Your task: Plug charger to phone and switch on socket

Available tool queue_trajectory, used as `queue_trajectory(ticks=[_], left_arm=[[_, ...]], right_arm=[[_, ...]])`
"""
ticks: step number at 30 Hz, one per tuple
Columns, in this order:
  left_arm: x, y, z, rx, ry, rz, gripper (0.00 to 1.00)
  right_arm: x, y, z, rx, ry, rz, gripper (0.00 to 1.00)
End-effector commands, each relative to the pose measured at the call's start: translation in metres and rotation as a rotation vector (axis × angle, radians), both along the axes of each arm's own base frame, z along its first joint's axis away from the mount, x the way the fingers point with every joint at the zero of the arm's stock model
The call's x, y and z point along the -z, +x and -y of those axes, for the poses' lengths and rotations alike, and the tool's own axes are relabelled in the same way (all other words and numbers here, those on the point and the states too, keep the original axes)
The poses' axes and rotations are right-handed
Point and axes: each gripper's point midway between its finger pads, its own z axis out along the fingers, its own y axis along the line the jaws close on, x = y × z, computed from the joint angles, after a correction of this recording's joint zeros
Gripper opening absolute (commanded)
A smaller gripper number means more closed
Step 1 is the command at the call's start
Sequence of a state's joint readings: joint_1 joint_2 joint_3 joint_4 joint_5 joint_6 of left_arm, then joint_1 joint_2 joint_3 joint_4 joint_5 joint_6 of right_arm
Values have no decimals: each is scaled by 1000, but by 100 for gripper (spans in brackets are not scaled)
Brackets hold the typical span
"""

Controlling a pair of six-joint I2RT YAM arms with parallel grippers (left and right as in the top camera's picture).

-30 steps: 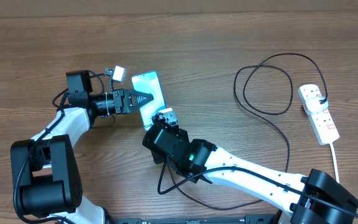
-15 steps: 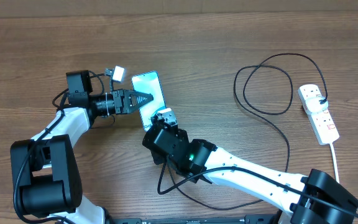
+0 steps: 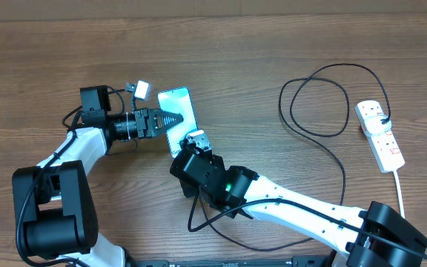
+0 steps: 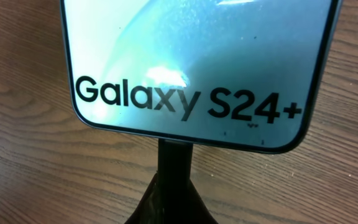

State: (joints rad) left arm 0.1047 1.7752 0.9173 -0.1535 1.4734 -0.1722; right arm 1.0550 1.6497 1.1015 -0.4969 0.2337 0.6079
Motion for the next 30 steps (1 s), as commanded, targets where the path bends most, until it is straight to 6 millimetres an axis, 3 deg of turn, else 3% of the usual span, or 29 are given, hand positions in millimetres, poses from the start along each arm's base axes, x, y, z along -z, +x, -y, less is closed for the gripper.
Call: queue_trajectory(ticks=[1,19,30], left_arm=[[-16,-16,9,77,-93,1,4],[-16,-16,9,77,-93,2,4],[-14,-15,9,70,-80,4,4]], right_arm=[[-40,29,-15,42,84,111,4],[-43,37,-12,57,103,111,4],[-34,10,-17,-31,118,-19,35]])
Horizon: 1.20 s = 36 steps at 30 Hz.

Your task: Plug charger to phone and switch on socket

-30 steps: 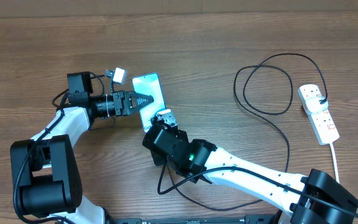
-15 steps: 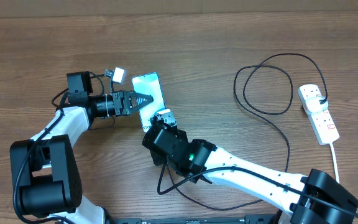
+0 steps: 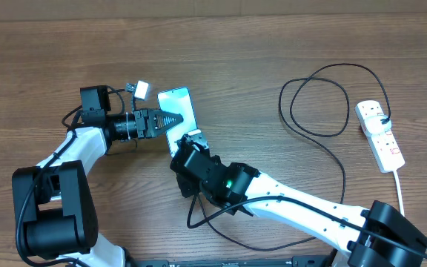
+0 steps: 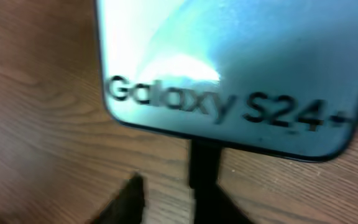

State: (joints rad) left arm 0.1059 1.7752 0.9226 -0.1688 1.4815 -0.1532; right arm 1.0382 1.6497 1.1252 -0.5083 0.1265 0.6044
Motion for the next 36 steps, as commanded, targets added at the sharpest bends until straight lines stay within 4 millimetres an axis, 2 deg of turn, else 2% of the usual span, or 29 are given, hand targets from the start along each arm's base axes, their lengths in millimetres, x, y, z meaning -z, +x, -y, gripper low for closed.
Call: queue_trajectory(ticks=[1,5,10,16,22,28,31,36], left_arm=[[-10,-13,9,59,-63,-7,4],[-3,-9,8,35,-24,-10,4],[-4,-7,8,35,-21,13,4],[-4,-7,8,35,-21,20,4],[-4,-7,8,36,-21,18,4],[-4,-7,8,35,-23,3,4],[-4,-7,8,33,-26,-13,4],[-4,-7,8,34,-26,-15,4]], right_arm=[[-31,15,-7,12,68,42,38],[-37,8,-5,-5,81,23,49],[-48,7,2,3,81,36,66],[-48,7,21,40,16,55,71],[-43,-9,16,-9,38,-25,71],[-27,-9,12,-10,18,-37,70],[-12,-9,13,12,2,-62,61],[-2,-11,12,32,-10,-84,49]])
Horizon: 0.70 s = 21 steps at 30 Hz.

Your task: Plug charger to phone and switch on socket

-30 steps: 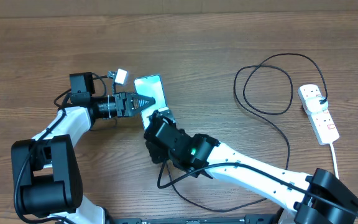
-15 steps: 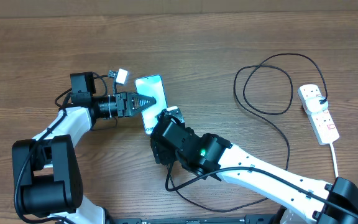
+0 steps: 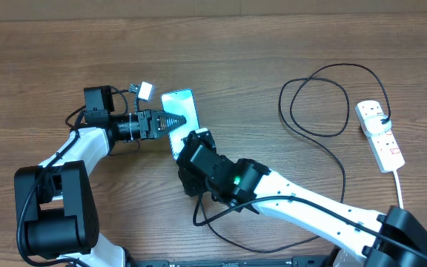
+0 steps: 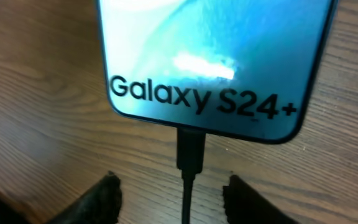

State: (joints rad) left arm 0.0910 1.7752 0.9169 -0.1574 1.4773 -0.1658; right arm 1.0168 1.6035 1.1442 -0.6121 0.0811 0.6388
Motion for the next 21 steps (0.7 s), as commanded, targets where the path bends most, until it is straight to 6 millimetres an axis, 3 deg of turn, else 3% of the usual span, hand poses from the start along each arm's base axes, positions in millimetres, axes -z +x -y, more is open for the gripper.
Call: queue_trajectory(ticks=[1,7,12,21], left_arm=[[-6,-5,3,21,-28,-9,4],[-6,-5,3,21,-29,-16,4],[-6,-5,3,21,-29,-16,4],[-8,-6,3,31,-42,-9,4]], right_arm=[[11,-4,-2,6,-12,-20,46],[17,-5,1,22,-23,-38,19],[15,-3,0,30,-18,-27,4],[0,14,-9,22,8,66,4]])
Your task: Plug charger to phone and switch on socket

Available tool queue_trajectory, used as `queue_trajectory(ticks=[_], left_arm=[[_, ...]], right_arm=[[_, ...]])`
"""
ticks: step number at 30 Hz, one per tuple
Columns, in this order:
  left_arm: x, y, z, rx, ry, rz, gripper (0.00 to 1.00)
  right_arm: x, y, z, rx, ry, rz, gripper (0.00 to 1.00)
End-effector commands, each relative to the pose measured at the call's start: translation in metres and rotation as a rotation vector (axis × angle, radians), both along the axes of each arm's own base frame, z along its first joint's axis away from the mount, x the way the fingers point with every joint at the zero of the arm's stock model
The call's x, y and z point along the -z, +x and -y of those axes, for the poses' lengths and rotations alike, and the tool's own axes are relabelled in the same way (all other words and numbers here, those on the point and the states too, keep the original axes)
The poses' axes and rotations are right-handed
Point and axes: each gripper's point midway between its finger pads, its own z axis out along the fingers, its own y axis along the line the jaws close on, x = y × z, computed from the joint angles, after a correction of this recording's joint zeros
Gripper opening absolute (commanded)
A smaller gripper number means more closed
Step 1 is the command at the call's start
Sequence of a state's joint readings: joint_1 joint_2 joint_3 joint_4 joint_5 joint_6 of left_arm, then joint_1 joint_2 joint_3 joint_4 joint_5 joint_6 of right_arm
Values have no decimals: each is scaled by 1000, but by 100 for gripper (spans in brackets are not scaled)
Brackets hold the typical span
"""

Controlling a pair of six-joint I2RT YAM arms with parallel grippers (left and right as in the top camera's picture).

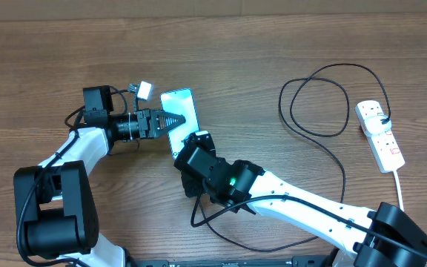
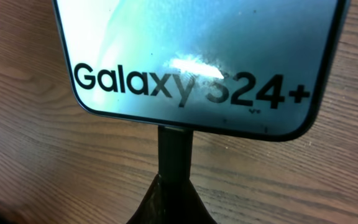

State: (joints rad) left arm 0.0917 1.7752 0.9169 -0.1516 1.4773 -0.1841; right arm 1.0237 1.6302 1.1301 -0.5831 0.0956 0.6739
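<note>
A Galaxy S24+ phone lies screen up on the wooden table. My left gripper reaches in from the left, shut on the phone's left edge. The black charger plug sits in the port at the phone's bottom edge. My right gripper is shut on that plug, its fingers meeting in a dark cone just below the phone. The black cable loops across the table to the white socket strip at the far right.
A small white block lies just above the left gripper, by the phone's top left corner. The cable's slack curls under the right arm near the front edge. The strip's own white lead runs toward the front.
My right gripper was open, its fingers apart on either side of the plug seated in the phone. It now stands shut on the plug, closer to the phone's bottom edge.
At first my right gripper was shut on the plug at the phone's bottom edge, with the left gripper on the phone. Then the view blurred as the fingers parted. Then it stood open with the plug left in the port. Now it grips the plug again.
</note>
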Motion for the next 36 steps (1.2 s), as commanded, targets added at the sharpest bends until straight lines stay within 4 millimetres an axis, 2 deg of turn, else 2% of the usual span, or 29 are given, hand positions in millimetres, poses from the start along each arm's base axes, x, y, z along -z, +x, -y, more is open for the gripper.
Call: queue_trajectory(ticks=[1,3,6,12,14,17,22,25,28,32,36], left_arm=[[-10,-8,4,41,-51,13,4],[-16,-12,4,63,-83,39,4],[-16,-13,4,64,-86,32,4],[-15,-14,4,63,-88,15,4],[-15,-14,4,62,-86,13,4],[-7,-9,4,35,-41,9,4],[10,1,1,-30,53,-50,4],[24,9,-3,-94,118,-144,4],[38,16,-8,-168,172,-268,4],[55,21,-3,-257,238,-450,4],[71,17,18,-325,292,-652,4]], right_arm=[[-14,14,-8,-21,11,86,4],[-16,14,-9,-37,7,96,4],[-14,14,-6,-34,-10,93,4],[-23,23,2,-1,-8,122,4],[-21,18,3,-13,-7,95,13],[-17,9,2,-40,-4,49,39],[-17,0,3,-62,0,9,64],[-23,-1,10,-55,-22,-5,84],[-38,-1,24,-36,-48,-23,100],[-64,0,53,59,-80,-49,100],[-89,-2,92,187,-109,-55,100]])
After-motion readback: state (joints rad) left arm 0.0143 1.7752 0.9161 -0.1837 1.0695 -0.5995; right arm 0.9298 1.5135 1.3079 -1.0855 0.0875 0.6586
